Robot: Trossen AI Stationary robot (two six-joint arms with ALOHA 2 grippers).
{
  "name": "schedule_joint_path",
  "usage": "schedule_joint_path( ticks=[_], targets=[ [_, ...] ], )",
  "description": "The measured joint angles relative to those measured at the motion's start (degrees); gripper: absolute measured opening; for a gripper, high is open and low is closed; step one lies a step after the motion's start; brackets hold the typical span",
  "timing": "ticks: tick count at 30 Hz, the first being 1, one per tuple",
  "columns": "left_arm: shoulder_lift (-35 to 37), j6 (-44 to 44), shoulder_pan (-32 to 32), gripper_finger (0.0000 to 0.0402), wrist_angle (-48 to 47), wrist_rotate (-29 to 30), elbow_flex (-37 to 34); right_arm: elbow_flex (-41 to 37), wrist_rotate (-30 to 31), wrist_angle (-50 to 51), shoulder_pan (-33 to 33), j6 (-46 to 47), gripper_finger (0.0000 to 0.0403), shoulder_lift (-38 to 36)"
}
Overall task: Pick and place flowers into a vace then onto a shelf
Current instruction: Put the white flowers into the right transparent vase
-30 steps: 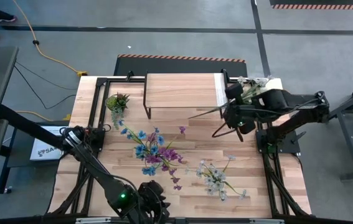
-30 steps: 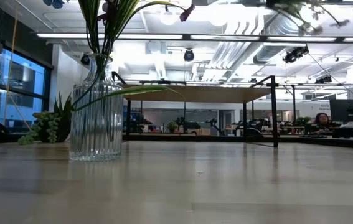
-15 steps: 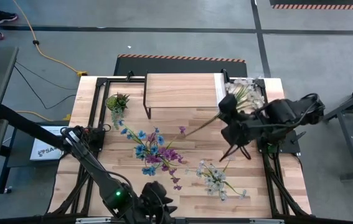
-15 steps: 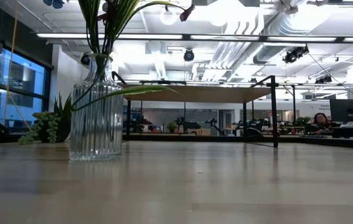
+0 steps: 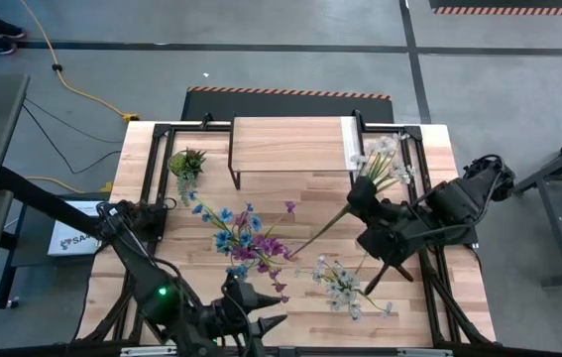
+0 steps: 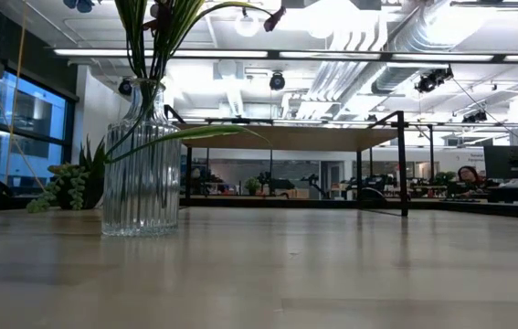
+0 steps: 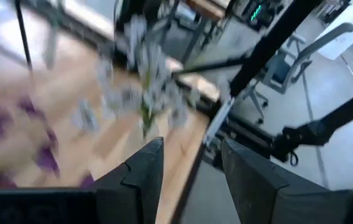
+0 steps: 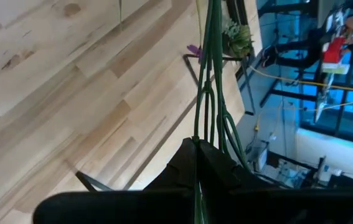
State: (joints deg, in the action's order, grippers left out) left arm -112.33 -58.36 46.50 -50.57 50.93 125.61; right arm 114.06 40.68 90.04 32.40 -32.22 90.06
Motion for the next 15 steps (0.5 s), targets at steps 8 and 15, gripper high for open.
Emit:
schedule_joint_path(
  ticks=[8,15],
  targets=[
    [0.05,14.01,-2.42,0.0198,-6.3,5.05,9.44,0.0,3.19,-1.26,1.9,-0.98,0.0,0.0],
    [0.96,16.38,-10.59,0.0198,-7.95,-4.32,9.34,0.0,4.19,-9.64,1.9,-7.6,0.0,0.0]
  ],
)
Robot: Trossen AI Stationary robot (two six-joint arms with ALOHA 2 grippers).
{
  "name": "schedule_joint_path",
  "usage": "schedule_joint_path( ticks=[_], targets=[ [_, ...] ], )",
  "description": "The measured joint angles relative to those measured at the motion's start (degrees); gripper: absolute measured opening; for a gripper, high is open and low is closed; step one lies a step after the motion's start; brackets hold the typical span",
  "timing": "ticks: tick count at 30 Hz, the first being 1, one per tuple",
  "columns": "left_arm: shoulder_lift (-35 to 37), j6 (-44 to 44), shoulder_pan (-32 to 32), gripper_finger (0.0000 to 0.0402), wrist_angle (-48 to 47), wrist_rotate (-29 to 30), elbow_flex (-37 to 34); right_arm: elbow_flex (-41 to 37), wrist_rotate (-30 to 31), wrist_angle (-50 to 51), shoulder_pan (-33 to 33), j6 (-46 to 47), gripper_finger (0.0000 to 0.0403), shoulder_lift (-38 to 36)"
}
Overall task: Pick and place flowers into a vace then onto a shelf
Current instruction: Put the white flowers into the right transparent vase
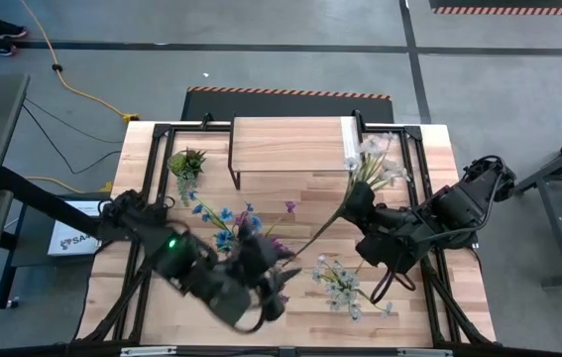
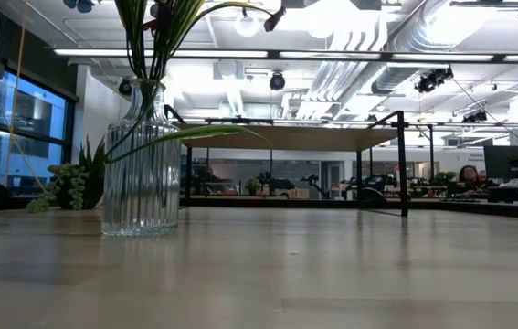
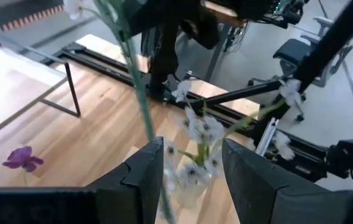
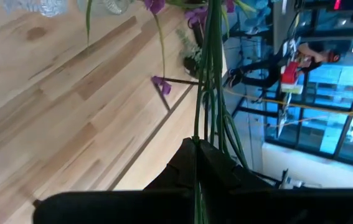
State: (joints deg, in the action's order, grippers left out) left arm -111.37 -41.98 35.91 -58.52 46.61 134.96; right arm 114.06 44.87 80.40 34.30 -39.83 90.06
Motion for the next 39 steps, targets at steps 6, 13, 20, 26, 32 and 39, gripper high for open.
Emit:
schedule_joint_path(
  ticks=[6,13,20,26,32,39],
  targets=[
    [2.22,1.69,-4.02,0.0198,-0.27,-6.4,0.04,0.0,0.46,1.66,-0.02,0.18,0.0,-0.08],
    [2.62,1.82,-8.19,0.0198,-0.59,-17.98,0.07,0.0,1.2,1.77,-0.02,0.36,0.0,-0.15],
    [2.62,1.27,-12.42,0.0198,-4.62,-21.54,0.07,0.0,0.44,1.75,-0.02,0.57,0.0,-0.15],
    [2.62,1.25,-15.71,0.0198,-6.13,-26.86,0.07,0.0,-0.42,1.73,-0.02,1.22,0.0,-0.15],
    [2.62,1.25,-18.37,0.0198,-7.87,-30.76,0.07,0.0,-0.87,1.73,-0.04,1.24,0.0,-0.17],
    [2.6,1.26,-21.34,0.0198,-10.2,-34.29,0.07,0.0,-2.24,1.68,-0.04,1.43,0.0,-0.17]
  ],
)
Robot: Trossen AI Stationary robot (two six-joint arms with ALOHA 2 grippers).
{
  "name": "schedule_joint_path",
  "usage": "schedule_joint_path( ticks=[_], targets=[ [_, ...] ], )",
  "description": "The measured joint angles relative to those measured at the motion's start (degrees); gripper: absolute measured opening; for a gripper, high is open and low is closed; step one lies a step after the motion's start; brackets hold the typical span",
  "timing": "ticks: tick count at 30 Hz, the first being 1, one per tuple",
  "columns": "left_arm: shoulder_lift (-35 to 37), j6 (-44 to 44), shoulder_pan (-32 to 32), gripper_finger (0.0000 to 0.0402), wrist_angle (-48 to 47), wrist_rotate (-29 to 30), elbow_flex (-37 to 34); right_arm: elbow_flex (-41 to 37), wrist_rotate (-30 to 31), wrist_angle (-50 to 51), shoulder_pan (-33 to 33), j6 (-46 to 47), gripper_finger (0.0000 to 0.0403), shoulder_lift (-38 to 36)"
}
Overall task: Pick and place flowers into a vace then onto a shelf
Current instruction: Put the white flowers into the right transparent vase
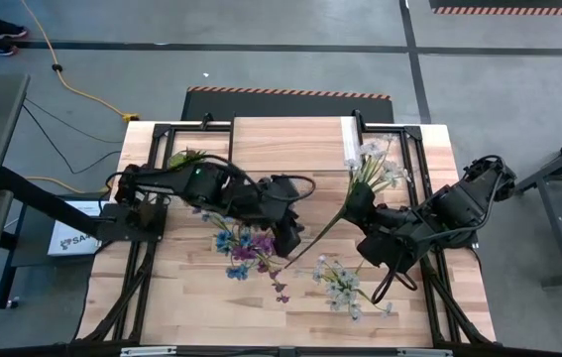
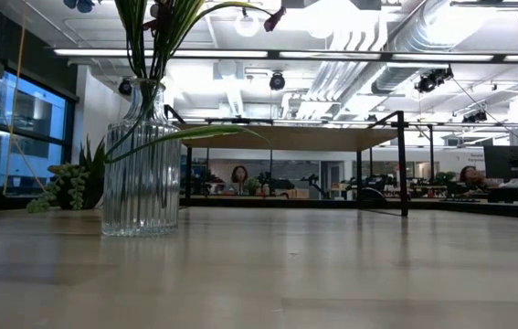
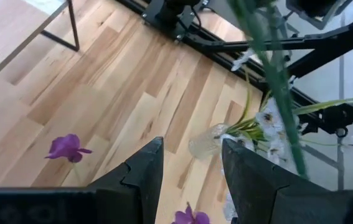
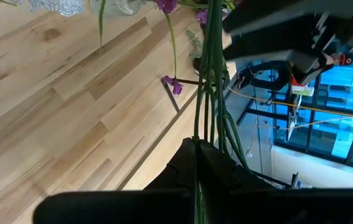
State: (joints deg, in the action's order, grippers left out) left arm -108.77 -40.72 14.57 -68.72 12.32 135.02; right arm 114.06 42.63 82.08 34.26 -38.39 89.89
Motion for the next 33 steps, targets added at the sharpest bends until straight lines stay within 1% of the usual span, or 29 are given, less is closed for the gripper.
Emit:
schedule_joint_path(
  ticks=[8,14,19,26,33],
  targets=[
    [0.0,0.73,-2.86,0.0198,-0.07,-4.68,-0.02,0.0,0.09,-0.09,-0.02,-0.09,0.0,0.0],
    [0.0,1.52,-3.87,0.0198,0.28,-6.57,-0.02,0.0,0.09,-1.66,-0.13,-1.53,0.0,0.0],
    [0.0,2.84,-3.8,0.0198,1.67,-7.02,-0.02,0.0,-0.46,-3.93,-0.68,-4.2,0.0,0.0],
    [-0.02,2.84,-3.8,0.0198,1.69,-7.41,-0.02,0.0,-1.22,-3.93,-2.9,-4.53,0.0,0.0],
    [-0.02,2.97,-3.69,0.0198,1.69,-7.42,-0.02,0.0,-3.38,-3.52,-3.17,-3.91,0.0,0.0]
  ],
)
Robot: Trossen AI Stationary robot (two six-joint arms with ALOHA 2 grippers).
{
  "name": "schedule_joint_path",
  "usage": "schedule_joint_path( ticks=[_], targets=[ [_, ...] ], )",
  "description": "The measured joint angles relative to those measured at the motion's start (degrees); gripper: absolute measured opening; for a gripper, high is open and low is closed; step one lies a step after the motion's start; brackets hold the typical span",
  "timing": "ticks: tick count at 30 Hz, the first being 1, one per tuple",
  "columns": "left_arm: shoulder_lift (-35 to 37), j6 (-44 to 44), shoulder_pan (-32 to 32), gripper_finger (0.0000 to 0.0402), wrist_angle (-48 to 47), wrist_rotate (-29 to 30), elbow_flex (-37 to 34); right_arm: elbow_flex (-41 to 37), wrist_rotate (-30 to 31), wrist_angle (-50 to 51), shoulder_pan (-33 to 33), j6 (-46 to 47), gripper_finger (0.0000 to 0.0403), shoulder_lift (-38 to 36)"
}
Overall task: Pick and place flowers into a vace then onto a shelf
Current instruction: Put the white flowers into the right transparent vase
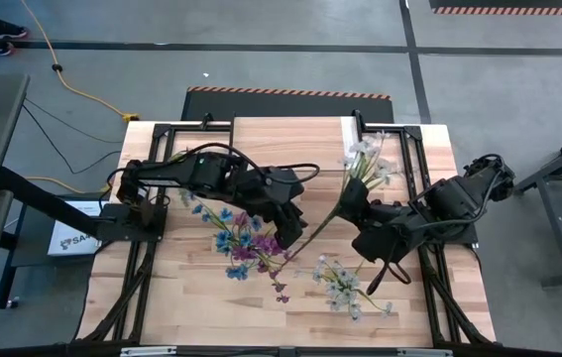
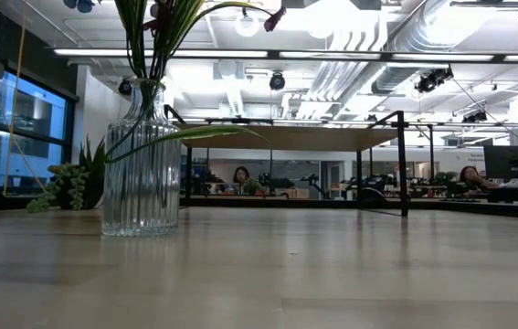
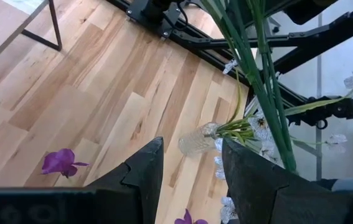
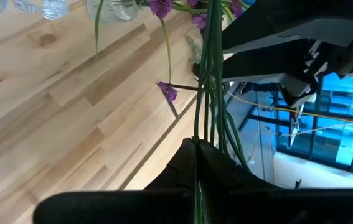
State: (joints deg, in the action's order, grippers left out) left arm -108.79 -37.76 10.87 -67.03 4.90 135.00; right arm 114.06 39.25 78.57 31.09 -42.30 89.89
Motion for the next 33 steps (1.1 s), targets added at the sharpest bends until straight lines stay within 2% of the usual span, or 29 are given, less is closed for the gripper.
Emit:
schedule_joint_path(
  ticks=[10,15,33],
  targets=[
    [2.01,0.02,0.0,0.0198,2.72,1.38,0.0,0.0,-0.16,1.42,0.04,1.84,0.0,-0.02],
    [1.92,0.04,0.0,0.0198,3.74,-2.45,-0.02,0.0,0.41,1.28,0.02,1.49,0.0,-0.02],
    [0.41,-0.7,0.0,0.0198,4.46,-5.43,-0.09,0.0,2.45,0.82,0.02,-0.17,0.0,-0.02]
  ],
)
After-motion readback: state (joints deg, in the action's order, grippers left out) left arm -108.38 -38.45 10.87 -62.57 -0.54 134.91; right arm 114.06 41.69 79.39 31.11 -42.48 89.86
